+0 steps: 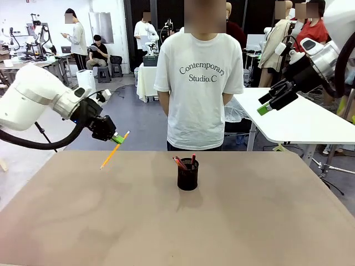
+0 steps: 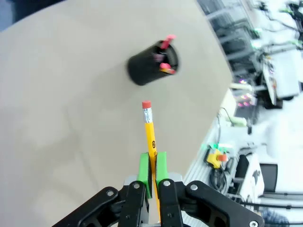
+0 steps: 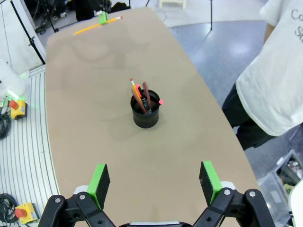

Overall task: Place the pens into the pen holder.
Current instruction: Pick up a writing instrument from the table and place it into the Pen holder.

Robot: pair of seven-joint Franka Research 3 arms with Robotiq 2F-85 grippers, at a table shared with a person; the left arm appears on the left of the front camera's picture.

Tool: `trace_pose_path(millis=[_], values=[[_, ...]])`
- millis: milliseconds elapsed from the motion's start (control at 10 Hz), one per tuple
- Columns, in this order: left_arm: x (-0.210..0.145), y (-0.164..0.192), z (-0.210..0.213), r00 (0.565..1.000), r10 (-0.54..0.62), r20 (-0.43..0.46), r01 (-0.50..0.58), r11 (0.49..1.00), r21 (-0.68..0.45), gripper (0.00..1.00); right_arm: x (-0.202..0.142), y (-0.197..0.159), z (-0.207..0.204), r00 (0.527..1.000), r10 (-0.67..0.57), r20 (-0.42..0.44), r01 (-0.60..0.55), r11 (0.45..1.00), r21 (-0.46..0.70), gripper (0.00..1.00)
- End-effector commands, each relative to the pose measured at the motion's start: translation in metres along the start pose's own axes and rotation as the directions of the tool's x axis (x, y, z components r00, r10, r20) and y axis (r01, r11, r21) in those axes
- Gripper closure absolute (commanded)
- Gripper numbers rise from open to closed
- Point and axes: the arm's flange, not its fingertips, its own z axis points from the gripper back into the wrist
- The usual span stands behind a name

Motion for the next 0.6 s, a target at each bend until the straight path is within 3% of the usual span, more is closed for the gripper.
trace_pose_path(millis=[0, 200, 300, 400, 500], values=[[-0.011, 0.012, 0.002, 0.992, -0.121, 0.034, 0.123, 0.991, -0.056, 1.0, 0.002, 0.002, -0.001, 1.0, -0.004, -0.002, 0.004, 1.0, -0.013, 0.0], [-0.015, 0.002, 0.009, 0.946, -0.275, 0.17, 0.291, 0.953, -0.08, 1.0, 0.002, 0.002, -0.001, 1.0, -0.004, -0.002, 0.004, 1.0, -0.013, 0.0], [-0.016, -0.002, 0.011, 0.903, -0.35, 0.25, 0.374, 0.926, -0.052, 1.0, 0.002, 0.002, -0.001, 1.0, -0.004, -0.002, 0.004, 1.0, -0.013, 0.0], [-0.017, -0.004, 0.012, 0.888, -0.362, 0.284, 0.4, 0.913, -0.086, 1.0, 0.002, 0.002, -0.001, 1.0, -0.004, -0.002, 0.004, 1.0, -0.013, 0.0], [-0.01, 0.006, 0.008, 0.91, -0.311, 0.273, 0.355, 0.925, -0.132, 1.0, 0.002, 0.002, -0.001, 1.0, -0.004, -0.002, 0.004, 1.0, -0.013, 0.0]])
